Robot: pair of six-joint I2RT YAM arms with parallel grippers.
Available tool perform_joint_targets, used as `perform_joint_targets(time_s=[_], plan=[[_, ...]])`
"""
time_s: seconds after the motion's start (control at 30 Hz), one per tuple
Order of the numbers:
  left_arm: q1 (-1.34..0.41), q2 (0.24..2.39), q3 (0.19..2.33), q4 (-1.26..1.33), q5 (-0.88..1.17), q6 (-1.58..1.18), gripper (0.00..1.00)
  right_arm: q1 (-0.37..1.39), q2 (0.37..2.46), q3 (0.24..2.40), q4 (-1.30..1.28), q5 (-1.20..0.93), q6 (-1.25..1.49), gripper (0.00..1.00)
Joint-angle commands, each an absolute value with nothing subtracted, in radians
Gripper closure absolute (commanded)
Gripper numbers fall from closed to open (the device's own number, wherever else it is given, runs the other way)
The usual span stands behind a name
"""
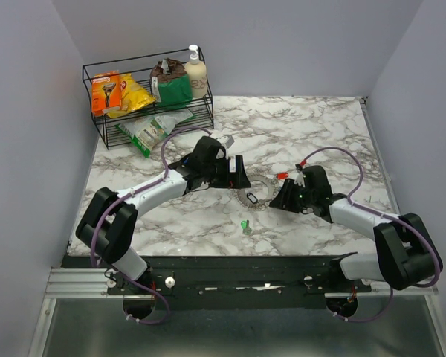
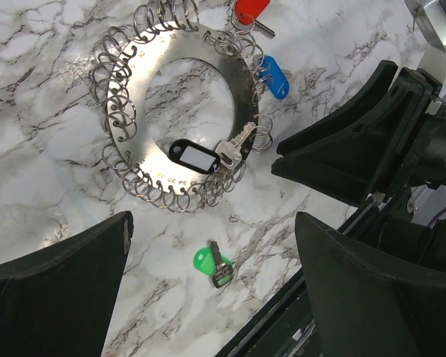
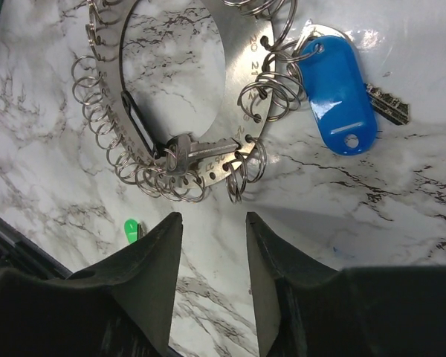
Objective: Put the keys on the keyring
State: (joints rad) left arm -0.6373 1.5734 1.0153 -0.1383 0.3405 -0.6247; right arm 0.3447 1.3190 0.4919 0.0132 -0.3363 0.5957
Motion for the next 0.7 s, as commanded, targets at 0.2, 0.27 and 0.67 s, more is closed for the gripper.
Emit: perform_joint_targets(time_s=[0.2, 0.27, 0.67], plan=[[-0.643, 1.595, 1.032, -0.143, 0.33, -0.603, 0.01, 0.341, 1.365, 0.518, 0.063, -0.315, 0.595, 0.63], [-0.643, 1.597, 1.037, -0.147, 0.334, -0.601, 0.01, 0.341, 1.374, 0.52, 0.066, -0.31, 0.595, 0.64], [-0.644, 1.608, 1.043, -0.147, 0.339, -0.597, 0.01, 0.341, 1.417, 0.528, 0.095, -0.279, 0.591, 0.74]])
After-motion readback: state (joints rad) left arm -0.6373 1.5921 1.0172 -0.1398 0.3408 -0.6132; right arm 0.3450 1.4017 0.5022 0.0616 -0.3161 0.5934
